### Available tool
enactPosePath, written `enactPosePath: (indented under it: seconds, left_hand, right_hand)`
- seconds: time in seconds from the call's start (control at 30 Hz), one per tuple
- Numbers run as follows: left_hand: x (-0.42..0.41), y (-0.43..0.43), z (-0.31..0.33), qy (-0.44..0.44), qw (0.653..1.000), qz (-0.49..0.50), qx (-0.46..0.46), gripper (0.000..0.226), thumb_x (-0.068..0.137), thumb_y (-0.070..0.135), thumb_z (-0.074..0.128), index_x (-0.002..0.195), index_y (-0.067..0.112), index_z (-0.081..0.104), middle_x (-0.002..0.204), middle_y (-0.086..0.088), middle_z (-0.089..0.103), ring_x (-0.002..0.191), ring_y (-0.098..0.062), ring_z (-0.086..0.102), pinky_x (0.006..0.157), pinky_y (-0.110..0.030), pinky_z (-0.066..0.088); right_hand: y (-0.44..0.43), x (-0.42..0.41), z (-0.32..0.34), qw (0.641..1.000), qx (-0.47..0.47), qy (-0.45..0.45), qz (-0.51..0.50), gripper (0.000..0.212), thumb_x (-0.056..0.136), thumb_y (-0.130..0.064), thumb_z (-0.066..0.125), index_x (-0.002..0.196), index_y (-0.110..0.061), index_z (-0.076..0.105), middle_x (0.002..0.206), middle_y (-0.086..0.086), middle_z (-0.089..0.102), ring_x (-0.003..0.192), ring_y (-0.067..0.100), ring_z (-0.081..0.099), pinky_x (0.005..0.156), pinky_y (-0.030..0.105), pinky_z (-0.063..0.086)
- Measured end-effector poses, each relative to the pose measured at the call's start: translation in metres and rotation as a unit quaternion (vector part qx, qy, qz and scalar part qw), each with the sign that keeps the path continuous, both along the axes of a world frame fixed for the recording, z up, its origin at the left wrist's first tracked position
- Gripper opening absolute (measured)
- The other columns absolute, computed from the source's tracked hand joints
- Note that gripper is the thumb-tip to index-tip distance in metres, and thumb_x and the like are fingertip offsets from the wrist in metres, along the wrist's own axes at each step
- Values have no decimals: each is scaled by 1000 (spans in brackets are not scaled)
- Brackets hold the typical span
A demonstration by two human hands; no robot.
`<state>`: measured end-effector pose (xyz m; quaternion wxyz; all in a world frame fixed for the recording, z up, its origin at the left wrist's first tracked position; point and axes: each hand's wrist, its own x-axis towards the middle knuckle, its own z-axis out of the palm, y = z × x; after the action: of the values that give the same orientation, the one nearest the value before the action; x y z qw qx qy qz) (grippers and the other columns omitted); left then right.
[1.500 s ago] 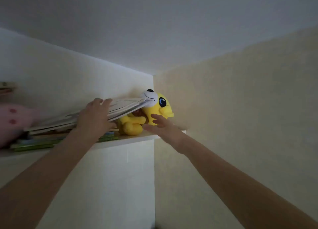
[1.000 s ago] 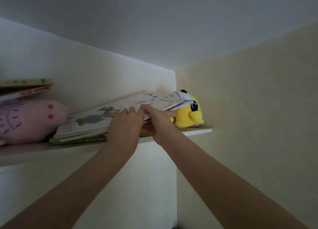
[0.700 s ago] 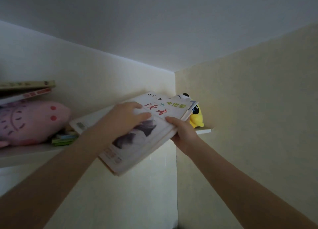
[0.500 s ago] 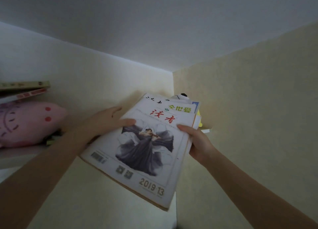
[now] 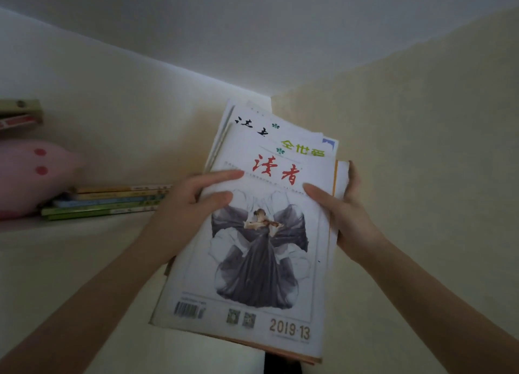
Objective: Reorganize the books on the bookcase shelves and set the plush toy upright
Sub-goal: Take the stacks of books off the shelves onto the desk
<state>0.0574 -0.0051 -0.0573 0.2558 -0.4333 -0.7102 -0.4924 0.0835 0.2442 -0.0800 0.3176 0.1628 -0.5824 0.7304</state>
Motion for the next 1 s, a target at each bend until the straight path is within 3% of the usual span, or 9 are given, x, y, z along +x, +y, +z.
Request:
enactPosePath:
  seconds: [0.07, 0.13, 0.23, 0.33, 0.5, 0.67, 0.8, 0.9, 1.0]
  left_hand:
    - [14, 9, -24, -9, 1000, 16, 11, 38, 92, 15, 57, 118, 42, 61, 121, 33, 52, 116, 16, 45, 100, -17, 37]
    - [25, 16, -52, -24, 999, 25, 24, 38, 91, 19, 58, 117, 47, 60, 117, 25, 56, 105, 16, 50, 89, -7, 37]
    - [38, 30, -95, -67, 997, 10, 31, 38, 89, 17, 60, 115, 46, 61, 102, 7, 57, 86, 1, 56, 70, -2, 38]
    - [38, 47, -139, -139, 990, -20, 26, 40, 88, 13, 62, 111, 46, 64, 101, 3, 59, 89, -1, 59, 74, -4, 41]
    - [27, 76, -211, -234, 971, -33, -42, 38, 90, 17, 60, 115, 46, 61, 109, -1, 58, 90, -5, 57, 84, -19, 43]
    - [27, 98, -281, -290, 951, -27, -107, 37, 91, 19, 59, 119, 42, 60, 107, 3, 58, 80, -2, 56, 67, -6, 41]
    - [30, 107, -351, -352, 923, -21, -153, 36, 90, 20, 60, 119, 42, 59, 109, 4, 62, 71, -13, 59, 59, -13, 42]
    - [34, 112, -408, -410, 892, -18, -189, 37, 90, 19, 60, 122, 37, 58, 123, 7, 60, 100, -18, 62, 80, -20, 49]
    - [36, 116, -467, -461, 858, -20, -225, 37, 90, 13, 59, 122, 30, 58, 127, 16, 54, 118, -14, 55, 101, -28, 40]
  right_hand:
    - [4, 18, -19, 998, 44, 20, -50, 102, 73, -16, 79, 140, -55, 13, 134, -9, 52, 109, 19, 65, 84, 47, 56]
    - [12, 40, -41, 991, 106, 23, -74, 100, 69, -16, 81, 134, -61, 19, 135, -13, 52, 114, 17, 62, 85, 44, 56]
    - [27, 67, -76, 982, 153, -13, -112, 103, 68, -11, 79, 130, -61, 15, 124, -19, 56, 106, 5, 64, 74, 26, 57]
    - [40, 79, -114, 975, 167, -55, -134, 107, 68, -11, 79, 135, -54, 7, 119, -21, 56, 100, 0, 65, 70, 18, 55]
    - [62, 85, -184, 957, 206, -128, -158, 83, 70, -10, 78, 131, -42, 32, 132, -21, 41, 108, -14, 52, 79, 6, 45]
    - [80, 91, -263, 947, 168, -232, -143, 71, 73, 1, 76, 131, -23, 42, 124, -22, 43, 96, -21, 52, 72, 5, 47]
    - [89, 96, -332, 924, 143, -335, -114, 74, 74, -3, 77, 132, -27, 38, 120, -22, 42, 96, -9, 54, 69, 7, 48]
    - [95, 96, -394, 893, 127, -422, -86, 79, 72, -10, 80, 135, -29, 35, 124, -11, 45, 103, 5, 57, 77, 19, 54]
    - [97, 96, -454, 859, 122, -493, -63, 82, 73, -10, 80, 137, -29, 32, 131, -3, 40, 108, 13, 54, 79, 20, 54]
